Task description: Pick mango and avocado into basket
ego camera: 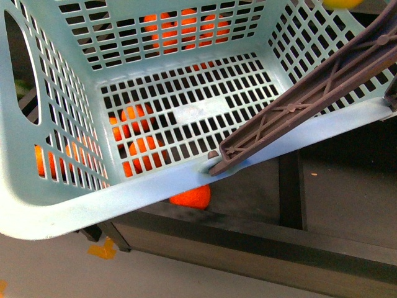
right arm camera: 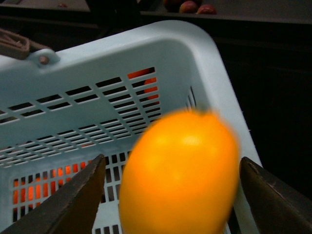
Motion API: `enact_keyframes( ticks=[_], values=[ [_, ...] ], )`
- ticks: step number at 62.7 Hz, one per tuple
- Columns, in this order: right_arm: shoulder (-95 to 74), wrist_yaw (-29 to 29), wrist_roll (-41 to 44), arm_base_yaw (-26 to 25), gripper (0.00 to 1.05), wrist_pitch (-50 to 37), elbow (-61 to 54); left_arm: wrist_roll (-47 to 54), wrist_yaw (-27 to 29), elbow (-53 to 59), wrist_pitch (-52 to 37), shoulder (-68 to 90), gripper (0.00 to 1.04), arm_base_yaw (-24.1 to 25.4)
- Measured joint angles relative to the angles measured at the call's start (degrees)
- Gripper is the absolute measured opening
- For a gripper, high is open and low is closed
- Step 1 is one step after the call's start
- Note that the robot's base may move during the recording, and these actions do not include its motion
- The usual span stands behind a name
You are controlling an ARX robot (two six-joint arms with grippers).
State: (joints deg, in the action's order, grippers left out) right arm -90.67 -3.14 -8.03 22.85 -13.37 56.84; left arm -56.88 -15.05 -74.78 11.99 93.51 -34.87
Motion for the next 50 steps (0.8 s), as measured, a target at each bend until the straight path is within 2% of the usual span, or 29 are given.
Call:
enact_keyframes(
  ticks=[8,14,26,28,29,34,37,47,50],
  values=[
    [1.33,2.01,-1.49,-0.98,0.98,-1.36,-1.25,0.04,0.07,0.00,0.02,0.00,0.04,0.00],
    [3.34,4.46,-1.70,-2.47,0.96,-2.56,-2.64,0.02,-0.11,0.02,0.02,0.04,0.04,0.00],
    [9.70,9.29,-2.86,-8.81,0.96,-3.28,-6.60,-0.04,0.33,0.02,0.02,0.02,0.04,0.07],
    [10.58,12.98,-1.05,-9.60,0.91,-8.66,-8.68,-0.04,0.33,0.02,0.02,0.02,0.04,0.17],
    [11.30,14.82,0.85,-10.05,0.86,-14.03,-11.06,-0.13,0.33,0.02,0.02,0.02,0.04,0.15],
    [13.97,14.25,4.94,-11.21,0.68,-25.62,-19.61,0.02,0.09,0.02,0.02,0.02,0.04,0.02],
    [15.45,13.75,5.68,-11.74,0.62,-27.45,-22.58,-0.02,-0.02,0.02,0.02,0.02,0.04,0.02],
    [23.52,10.75,7.34,-14.97,0.23,-31.19,-34.60,0.00,-0.02,0.02,0.02,0.02,0.04,0.04],
    [25.18,10.29,7.50,-15.61,0.15,-31.47,-36.74,0.00,0.00,0.02,0.02,0.02,0.04,0.02]
  ],
)
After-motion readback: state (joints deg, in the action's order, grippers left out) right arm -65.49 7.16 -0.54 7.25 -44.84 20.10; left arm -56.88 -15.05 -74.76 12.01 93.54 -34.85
